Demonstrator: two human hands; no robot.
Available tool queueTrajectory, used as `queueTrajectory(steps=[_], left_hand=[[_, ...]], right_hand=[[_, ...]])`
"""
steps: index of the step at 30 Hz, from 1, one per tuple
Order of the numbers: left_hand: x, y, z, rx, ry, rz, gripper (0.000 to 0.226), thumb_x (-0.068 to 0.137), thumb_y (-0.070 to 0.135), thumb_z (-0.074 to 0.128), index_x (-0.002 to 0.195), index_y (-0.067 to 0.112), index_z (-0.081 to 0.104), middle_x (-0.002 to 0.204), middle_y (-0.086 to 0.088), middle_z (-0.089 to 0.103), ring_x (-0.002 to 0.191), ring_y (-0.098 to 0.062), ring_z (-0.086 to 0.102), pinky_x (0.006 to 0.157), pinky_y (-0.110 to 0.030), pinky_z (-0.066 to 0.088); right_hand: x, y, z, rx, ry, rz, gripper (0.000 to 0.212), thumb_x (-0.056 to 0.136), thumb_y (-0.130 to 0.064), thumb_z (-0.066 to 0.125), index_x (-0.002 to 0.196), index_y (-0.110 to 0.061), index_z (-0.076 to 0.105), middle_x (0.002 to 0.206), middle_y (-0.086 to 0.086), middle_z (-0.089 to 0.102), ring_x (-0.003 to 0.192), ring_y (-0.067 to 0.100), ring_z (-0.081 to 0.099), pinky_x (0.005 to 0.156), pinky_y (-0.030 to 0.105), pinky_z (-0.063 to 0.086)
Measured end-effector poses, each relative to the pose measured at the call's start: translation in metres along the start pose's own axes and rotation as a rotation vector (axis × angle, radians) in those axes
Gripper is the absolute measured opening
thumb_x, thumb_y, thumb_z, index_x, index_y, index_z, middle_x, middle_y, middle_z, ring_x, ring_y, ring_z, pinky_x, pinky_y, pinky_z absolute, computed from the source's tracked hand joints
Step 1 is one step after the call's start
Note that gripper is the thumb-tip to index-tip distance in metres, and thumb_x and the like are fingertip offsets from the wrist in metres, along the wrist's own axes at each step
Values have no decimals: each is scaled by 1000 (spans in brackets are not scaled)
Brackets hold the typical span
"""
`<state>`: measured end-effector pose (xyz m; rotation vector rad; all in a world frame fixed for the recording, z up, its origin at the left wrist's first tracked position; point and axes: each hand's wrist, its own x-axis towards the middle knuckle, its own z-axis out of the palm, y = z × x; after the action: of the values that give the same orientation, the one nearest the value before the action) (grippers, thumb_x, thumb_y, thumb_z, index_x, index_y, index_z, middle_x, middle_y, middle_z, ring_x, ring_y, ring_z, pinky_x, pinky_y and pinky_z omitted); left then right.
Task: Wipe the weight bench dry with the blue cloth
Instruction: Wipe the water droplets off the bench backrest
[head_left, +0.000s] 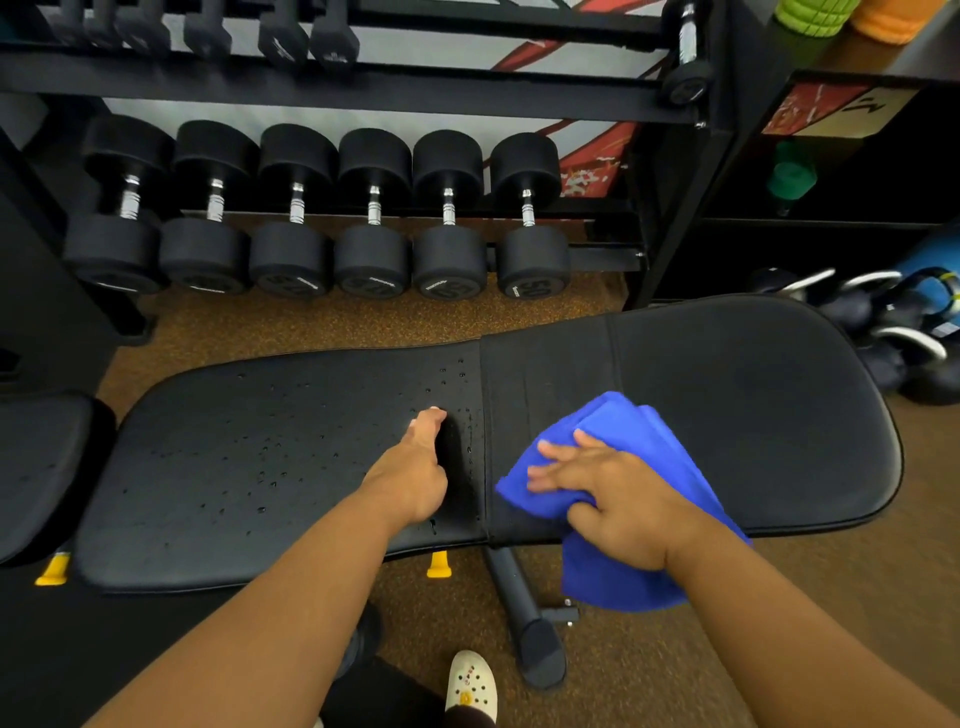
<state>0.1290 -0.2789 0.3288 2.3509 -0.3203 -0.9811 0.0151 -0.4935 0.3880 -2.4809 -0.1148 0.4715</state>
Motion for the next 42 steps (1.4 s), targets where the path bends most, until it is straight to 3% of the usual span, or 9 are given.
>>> queueTrajectory(steps=[5, 10, 15, 22, 28, 33, 38, 40, 42], left_hand=[[1, 6, 5, 79, 24, -59, 76, 86, 1, 37, 147, 37, 10, 159, -1, 19, 111, -31, 55, 74, -33, 43], [1, 2, -1, 33, -6, -60, 79, 85, -3, 33, 147, 37, 6, 160, 8, 14, 91, -21, 61, 67, -34, 46], [3, 1, -3, 35, -35, -61, 78, 88, -4, 33, 148, 38, 5, 161, 7, 9, 85, -21, 60, 66, -34, 48], [-3, 17, 2, 139, -6, -101, 74, 90, -1, 35, 149, 35, 9, 162, -4, -3, 94, -26, 57, 66, -29, 40], [-1, 18, 4, 136, 14, -102, 74, 89, -3, 35, 149, 33, 11, 162, 1, -2, 95, -24, 57, 56, -24, 37], [-2, 19, 6, 144, 4, -102, 76, 90, -3, 34, 152, 32, 6, 161, -3, -7, 115, -30, 54, 66, -28, 38], [-3, 23, 5, 169, 17, -109, 76, 89, -1, 34, 152, 32, 7, 161, -9, -5, 132, -36, 41, 83, -31, 40], [-5, 24, 4, 168, 18, -107, 77, 88, -2, 34, 152, 32, 8, 161, -9, -5, 134, -35, 40, 87, -33, 42], [-6, 23, 3, 164, 18, -100, 76, 88, -1, 32, 151, 34, 8, 161, -5, -5, 123, -36, 50, 70, -29, 46]], right_hand=[[22, -34, 34, -219, -50, -51, 70, 77, -30, 27, 145, -24, 43, 155, -9, 31, 148, 10, 9, 112, 25, -15], [-10, -25, 38, -127, -192, -202, 72, 72, -36, 19, 128, -22, 62, 141, -12, 52, 143, 2, 23, 112, 16, -10], [-21, -10, 8, -9, -128, -99, 55, 71, -24, 35, 111, -22, 73, 125, -19, 63, 127, -21, 24, 110, 8, -3], [1, -32, 38, -147, -193, -181, 56, 74, -26, 35, 117, -19, 70, 136, -11, 57, 142, 3, 26, 113, 19, -9], [-11, -40, 38, 75, -382, -98, 54, 71, -29, 35, 108, -21, 73, 128, -2, 65, 135, 8, 41, 119, 29, 15], [-37, -50, 25, 246, -278, -32, 41, 76, -19, 44, 103, -25, 73, 104, -5, 73, 97, 4, 60, 93, 26, 46], [-31, -52, 13, -222, 199, -227, 41, 71, -29, 41, 96, -26, 73, 110, -9, 70, 105, 13, 58, 95, 36, 36], [-22, -45, 24, -415, 149, -119, 44, 73, -34, 39, 101, -37, 73, 139, -2, 54, 132, 26, 43, 107, 49, 21], [-16, -38, 37, -460, 65, -37, 50, 74, -42, 33, 110, -47, 67, 159, 6, 24, 146, 41, 12, 111, 61, 0]])
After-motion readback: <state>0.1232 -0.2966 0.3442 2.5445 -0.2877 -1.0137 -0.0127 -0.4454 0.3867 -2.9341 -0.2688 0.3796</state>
